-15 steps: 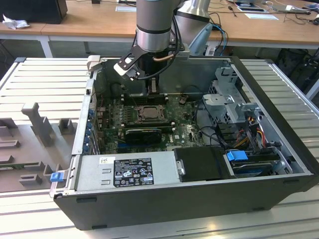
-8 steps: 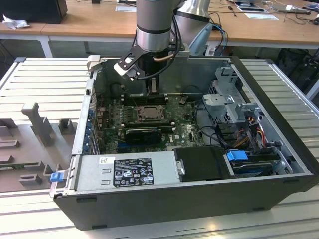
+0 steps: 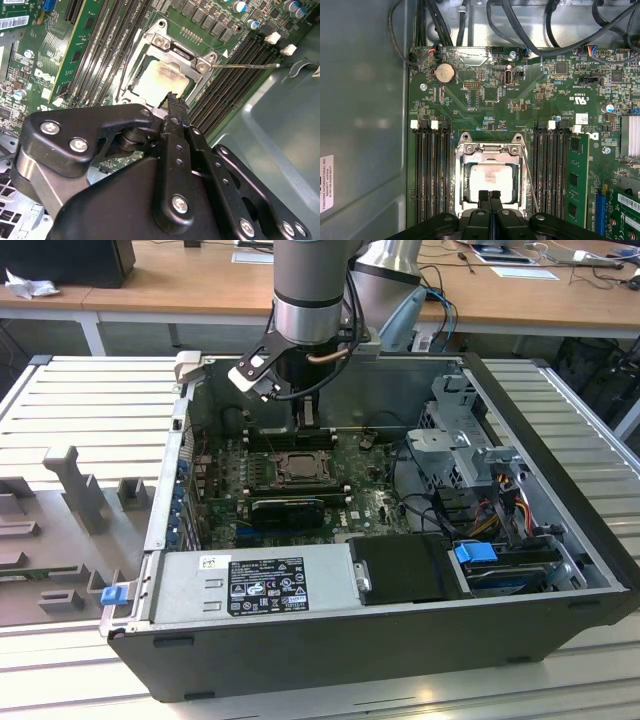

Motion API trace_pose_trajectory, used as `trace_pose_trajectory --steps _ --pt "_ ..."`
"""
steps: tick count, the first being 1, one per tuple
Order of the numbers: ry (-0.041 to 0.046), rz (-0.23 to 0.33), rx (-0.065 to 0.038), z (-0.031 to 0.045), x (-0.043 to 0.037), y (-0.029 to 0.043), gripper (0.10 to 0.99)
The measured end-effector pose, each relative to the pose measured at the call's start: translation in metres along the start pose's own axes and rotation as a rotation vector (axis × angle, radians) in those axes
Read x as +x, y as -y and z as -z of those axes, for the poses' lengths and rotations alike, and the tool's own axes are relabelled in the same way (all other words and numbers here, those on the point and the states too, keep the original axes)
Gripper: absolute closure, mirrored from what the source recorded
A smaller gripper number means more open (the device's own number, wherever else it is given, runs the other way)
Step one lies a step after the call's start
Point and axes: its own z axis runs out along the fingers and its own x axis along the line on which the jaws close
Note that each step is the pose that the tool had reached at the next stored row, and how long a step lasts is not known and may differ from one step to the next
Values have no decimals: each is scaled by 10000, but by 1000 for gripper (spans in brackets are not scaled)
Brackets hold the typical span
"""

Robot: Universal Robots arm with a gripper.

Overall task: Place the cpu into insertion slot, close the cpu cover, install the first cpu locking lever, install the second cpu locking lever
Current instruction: 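Install the first cpu locking lever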

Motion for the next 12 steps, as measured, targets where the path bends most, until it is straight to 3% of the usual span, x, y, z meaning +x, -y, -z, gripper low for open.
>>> trace_pose_trajectory --steps 6,12 --pt "5 0 3 11 0 0 980" --pt "-1 0 -1 81 3 -1 980"
